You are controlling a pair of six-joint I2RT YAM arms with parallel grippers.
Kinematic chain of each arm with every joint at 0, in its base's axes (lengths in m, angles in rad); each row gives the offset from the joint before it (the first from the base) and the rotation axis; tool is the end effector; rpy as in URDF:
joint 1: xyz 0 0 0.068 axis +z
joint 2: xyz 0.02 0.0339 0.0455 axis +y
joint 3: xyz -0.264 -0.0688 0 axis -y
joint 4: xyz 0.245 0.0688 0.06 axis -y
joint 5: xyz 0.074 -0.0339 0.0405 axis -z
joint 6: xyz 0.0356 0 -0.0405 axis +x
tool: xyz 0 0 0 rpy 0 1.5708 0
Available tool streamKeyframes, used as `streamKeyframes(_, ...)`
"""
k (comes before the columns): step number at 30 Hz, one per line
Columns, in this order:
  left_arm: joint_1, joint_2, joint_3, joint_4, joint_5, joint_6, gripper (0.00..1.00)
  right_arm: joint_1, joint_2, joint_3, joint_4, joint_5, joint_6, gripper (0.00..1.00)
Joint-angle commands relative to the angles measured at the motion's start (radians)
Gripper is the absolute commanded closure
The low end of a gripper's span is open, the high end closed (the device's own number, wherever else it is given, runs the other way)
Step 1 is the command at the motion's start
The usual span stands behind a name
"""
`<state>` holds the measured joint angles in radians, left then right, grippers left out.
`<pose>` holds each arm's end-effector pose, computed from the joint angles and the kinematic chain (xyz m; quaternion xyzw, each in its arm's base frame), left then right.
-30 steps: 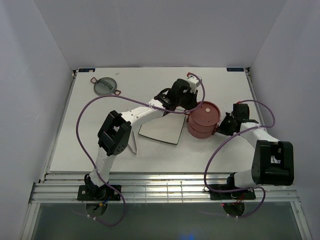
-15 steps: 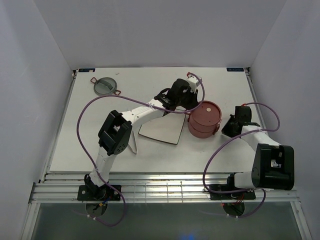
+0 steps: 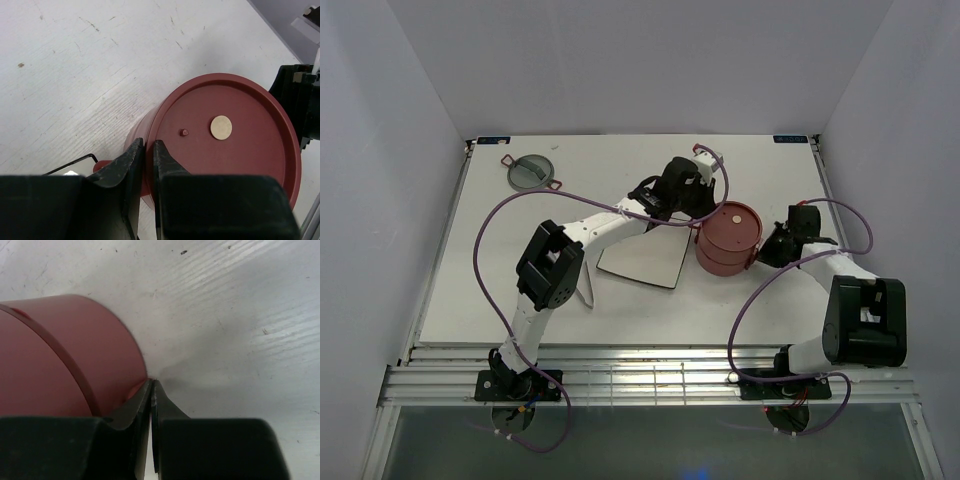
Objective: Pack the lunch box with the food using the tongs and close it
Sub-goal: Close the fastener on the packing box.
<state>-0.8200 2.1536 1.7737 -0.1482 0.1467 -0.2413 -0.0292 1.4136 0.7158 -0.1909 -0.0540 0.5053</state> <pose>0.3437 -0.3760 0.2438 0.2817 0.8185 -0.3062 0.3962 0.2740 -0.0061 0.1778 0.2401 0.9110 0.1036 0.3189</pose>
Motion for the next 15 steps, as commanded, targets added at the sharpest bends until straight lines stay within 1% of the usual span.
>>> streamKeyframes(1,-0.027,0.054,-0.030,-0.105,0.099,-0.042,1.00,0.011,0.034,0.034,0.160,-0.251,0.067,0.92)
streamKeyframes(5,-0.027,0.057,-0.028,-0.091,0.128,-0.059,1.00,-0.044,0.006,-0.031,0.179,-0.213,0.070,0.92)
streamKeyframes(7,-0.027,0.060,-0.023,-0.091,0.125,-0.067,1.00,-0.089,-0.021,-0.061,0.138,-0.173,0.038,0.92)
streamKeyframes(8,-0.027,0.064,-0.020,-0.091,0.126,-0.070,1.00,-0.101,-0.030,-0.061,0.102,-0.085,0.024,0.92)
streamKeyframes(10,-0.027,0.069,-0.019,-0.090,0.126,-0.075,1.00,-0.112,-0.065,-0.058,0.015,0.038,-0.011,0.92)
streamKeyframes(11,-0.027,0.072,-0.017,-0.090,0.125,-0.078,1.00,-0.112,-0.074,-0.058,-0.004,0.134,-0.036,0.92)
streamKeyframes(15,-0.027,0.083,-0.016,-0.088,0.129,-0.079,1.00,-0.109,-0.084,-0.049,-0.051,0.163,-0.062,0.92)
